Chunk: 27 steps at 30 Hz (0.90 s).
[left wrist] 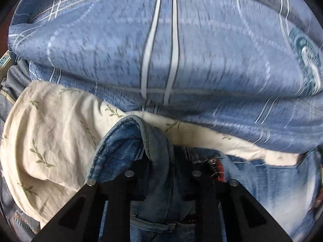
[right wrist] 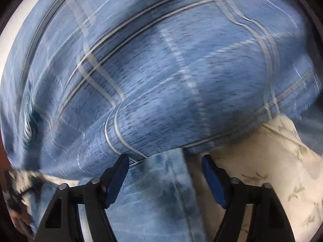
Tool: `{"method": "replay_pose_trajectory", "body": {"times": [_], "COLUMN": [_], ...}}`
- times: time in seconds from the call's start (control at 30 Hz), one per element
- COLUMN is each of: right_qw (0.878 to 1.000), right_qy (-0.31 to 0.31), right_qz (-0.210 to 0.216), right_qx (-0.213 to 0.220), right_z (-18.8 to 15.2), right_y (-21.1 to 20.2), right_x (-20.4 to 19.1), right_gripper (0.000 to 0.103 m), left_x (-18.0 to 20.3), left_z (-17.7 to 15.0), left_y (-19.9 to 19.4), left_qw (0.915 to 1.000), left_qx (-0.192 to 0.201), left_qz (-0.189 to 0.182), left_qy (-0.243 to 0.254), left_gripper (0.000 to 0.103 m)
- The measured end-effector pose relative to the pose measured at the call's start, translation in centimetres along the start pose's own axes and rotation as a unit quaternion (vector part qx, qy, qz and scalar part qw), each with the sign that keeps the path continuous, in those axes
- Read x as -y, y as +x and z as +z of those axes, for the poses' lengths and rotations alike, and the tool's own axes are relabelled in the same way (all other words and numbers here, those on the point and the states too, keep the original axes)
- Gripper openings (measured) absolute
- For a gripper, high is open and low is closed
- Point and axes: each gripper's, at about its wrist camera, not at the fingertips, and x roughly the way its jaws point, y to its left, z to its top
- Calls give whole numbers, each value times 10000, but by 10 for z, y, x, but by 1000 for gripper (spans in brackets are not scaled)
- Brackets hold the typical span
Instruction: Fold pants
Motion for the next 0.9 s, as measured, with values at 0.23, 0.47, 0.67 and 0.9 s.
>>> {"method": "replay_pose_trajectory", "body": {"times": [0.23,0.47,0.67,0.9], "right_qw": [9979,9932,9935,9941], "right_qy": [-433,-341,-198,-254], "right_qz": [109,282,316,291], "right_qx": [459,1075,1076,1017], "right_z": [-13,-39,-79,-146], "right_y": [-37,-130,-182,-237], "right_x": [-38,-33,-7,9], "right_gripper": [27,26,26,26], "left_x": [-37,-93,-99,-113], "left_z": [-4,-47,-110,-197], "left_y": [-62,-152,-181,-187], "left_qw": [9957,9844,9831,9828], "left_qx": [548,1161,1146,788], "left_qz": [-684,-1226,-1333,-1476], "left_qy": [-293,-493,-506,-779], "left_gripper": [20,19,19,18]}}
